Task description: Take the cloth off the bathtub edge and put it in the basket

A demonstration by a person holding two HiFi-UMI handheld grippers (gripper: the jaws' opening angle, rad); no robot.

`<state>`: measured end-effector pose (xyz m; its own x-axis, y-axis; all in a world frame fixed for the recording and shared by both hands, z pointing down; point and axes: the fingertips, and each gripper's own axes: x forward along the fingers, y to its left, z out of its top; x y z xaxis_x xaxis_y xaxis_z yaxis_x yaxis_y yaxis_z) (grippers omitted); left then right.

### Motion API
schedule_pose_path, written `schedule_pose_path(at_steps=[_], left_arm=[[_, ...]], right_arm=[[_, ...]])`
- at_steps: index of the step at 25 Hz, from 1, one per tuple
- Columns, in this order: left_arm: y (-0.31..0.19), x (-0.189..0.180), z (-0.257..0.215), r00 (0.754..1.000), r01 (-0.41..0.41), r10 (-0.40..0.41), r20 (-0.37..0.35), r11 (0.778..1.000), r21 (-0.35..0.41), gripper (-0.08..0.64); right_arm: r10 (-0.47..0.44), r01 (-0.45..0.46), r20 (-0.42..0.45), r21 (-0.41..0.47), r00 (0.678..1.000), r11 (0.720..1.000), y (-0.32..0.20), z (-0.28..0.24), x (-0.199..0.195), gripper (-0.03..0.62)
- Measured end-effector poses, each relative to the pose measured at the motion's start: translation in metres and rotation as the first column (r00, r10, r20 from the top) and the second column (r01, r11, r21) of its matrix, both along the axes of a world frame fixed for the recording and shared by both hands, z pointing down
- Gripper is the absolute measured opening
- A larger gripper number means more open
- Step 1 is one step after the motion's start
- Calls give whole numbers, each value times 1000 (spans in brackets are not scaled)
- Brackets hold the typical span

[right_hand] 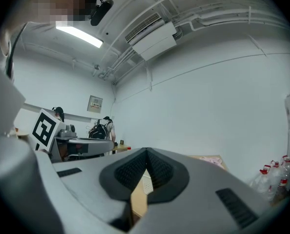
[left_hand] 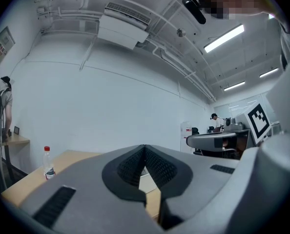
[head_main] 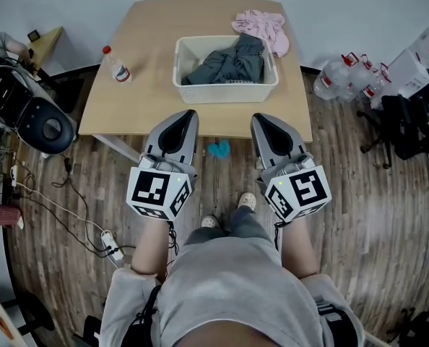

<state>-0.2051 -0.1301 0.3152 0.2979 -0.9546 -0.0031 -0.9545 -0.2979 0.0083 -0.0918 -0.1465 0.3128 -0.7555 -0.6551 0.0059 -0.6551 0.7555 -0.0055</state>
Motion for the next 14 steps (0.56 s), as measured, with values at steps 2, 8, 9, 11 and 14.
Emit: schedule_pose_path(at_steps=[2, 8, 9, 11, 14], left_arm=[[2, 0, 1, 1000, -3, 3, 2, 1000, 0, 15], [4, 1, 1, 1000, -17, 17, -7, 1000, 3, 15], [4, 1, 1, 1000, -19, 19, -9, 1000, 4, 15], [5, 1, 1, 1000, -22, 22, -11, 1000, 6, 15], [7, 2, 2, 1000, -28, 28, -14, 1000, 8, 15]], right_arm=[[-3, 3, -5, 4, 1000, 1000, 3, 1, -2, 6], [22, -22, 3, 2, 1000, 1000, 6, 0, 1, 6], [24, -24, 1, 3, 1000, 1000, 6, 0, 1, 6], [20, -19, -9, 11, 1000, 1000, 8, -1, -1, 6], [10, -10, -23, 27, 1000, 1000, 12, -2, -3, 6]])
